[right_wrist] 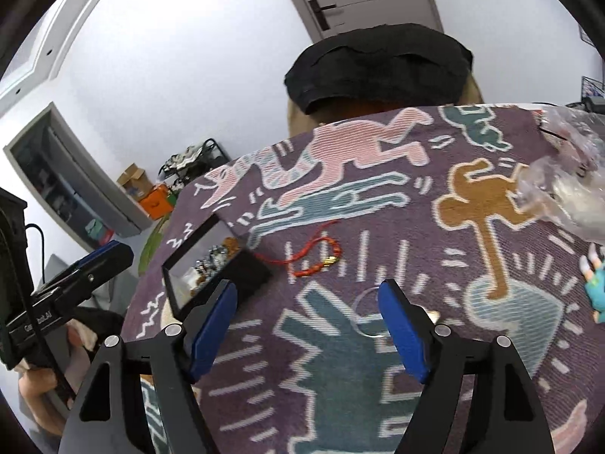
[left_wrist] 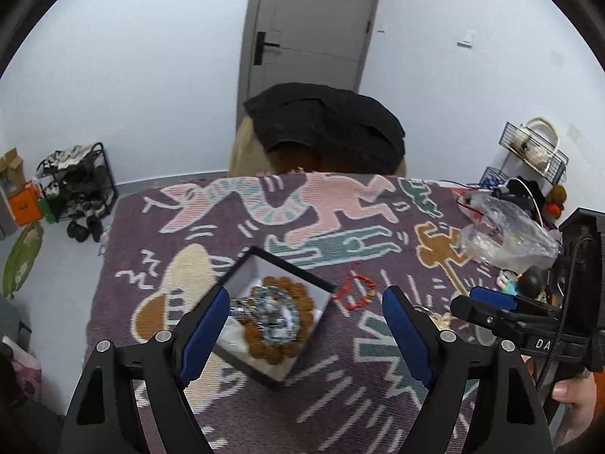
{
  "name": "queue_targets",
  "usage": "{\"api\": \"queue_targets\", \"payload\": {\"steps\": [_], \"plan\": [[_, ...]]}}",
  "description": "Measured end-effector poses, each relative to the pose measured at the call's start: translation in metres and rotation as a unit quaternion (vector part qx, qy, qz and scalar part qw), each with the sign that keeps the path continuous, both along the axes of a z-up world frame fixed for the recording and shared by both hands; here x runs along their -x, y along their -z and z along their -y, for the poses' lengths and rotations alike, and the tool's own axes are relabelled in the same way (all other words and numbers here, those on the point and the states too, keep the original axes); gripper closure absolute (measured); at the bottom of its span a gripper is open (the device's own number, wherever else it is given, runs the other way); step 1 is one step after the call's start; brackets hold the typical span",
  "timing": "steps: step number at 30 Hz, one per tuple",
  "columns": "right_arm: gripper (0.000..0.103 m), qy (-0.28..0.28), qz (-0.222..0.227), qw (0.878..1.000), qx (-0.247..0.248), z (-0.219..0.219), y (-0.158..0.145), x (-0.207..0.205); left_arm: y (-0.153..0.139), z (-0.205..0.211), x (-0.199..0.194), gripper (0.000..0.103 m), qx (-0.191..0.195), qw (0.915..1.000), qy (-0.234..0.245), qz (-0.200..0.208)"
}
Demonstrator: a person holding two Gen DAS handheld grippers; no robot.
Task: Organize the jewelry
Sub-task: 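Move the left tool to the red string bracelet and close on it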
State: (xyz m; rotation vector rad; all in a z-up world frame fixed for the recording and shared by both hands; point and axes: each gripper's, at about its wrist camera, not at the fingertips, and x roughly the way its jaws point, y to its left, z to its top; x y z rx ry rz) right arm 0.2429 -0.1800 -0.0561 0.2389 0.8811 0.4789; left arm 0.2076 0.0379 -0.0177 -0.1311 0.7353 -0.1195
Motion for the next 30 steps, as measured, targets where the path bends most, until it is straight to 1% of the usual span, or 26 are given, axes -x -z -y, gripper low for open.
{"api": "queue_targets", "payload": {"steps": [5, 10, 13, 15, 16, 17, 18, 20, 21, 24, 27, 30], "plan": [[0.026, 0.01, -0.001, 1.0, 0.001, 0.017, 0.006, -0.001, 0.001, 0.019, -0.001, 0.019, -0.001, 0.9999, 0.016, 0.001], [0.026, 0.011, -0.017, 1.0, 0.005, 0.025, 0.02, -0.006, 0.004, 0.032, -0.005, 0.02, 0.005, 0.9997, 0.025, -0.002], [0.026, 0.015, -0.028, 0.999, 0.019, 0.027, 0.031, -0.011, 0.007, 0.039, -0.007, 0.027, 0.005, 0.9995, 0.032, -0.004], [0.026, 0.018, -0.035, 0.999, 0.03, 0.028, 0.039, -0.014, 0.01, 0.044, -0.01, 0.036, 0.005, 0.9993, 0.035, -0.009], [0.026, 0.018, -0.038, 0.998, 0.038, 0.028, 0.043, -0.017, 0.012, 0.046, -0.011, 0.039, 0.006, 0.9992, 0.037, -0.013], [0.026, 0.018, -0.041, 0.998, 0.048, 0.028, 0.046, -0.018, 0.014, 0.048, -0.013, 0.043, 0.007, 0.9991, 0.039, -0.016], [0.027, 0.017, -0.043, 0.997, 0.057, 0.028, 0.05, -0.02, 0.016, 0.05, -0.015, 0.047, 0.006, 0.999, 0.04, -0.02], [0.031, 0.015, -0.048, 0.996, 0.073, 0.027, 0.056, -0.022, 0.021, 0.055, -0.018, 0.051, 0.007, 0.9987, 0.043, -0.028], [0.033, 0.015, -0.052, 0.995, 0.08, 0.028, 0.059, -0.023, 0.023, 0.056, -0.019, 0.053, 0.007, 0.9985, 0.045, -0.03], [0.034, 0.019, -0.059, 0.994, 0.09, 0.032, 0.065, -0.026, 0.028, 0.061, -0.021, 0.055, 0.008, 0.9982, 0.049, -0.036], [0.043, 0.022, -0.065, 0.993, 0.092, 0.036, 0.07, -0.027, 0.033, 0.064, -0.024, 0.06, 0.009, 0.9978, 0.051, -0.041], [0.043, 0.028, -0.063, 0.994, 0.086, 0.043, 0.069, -0.026, 0.037, 0.066, -0.027, 0.061, 0.01, 0.9975, 0.053, -0.046]]}}
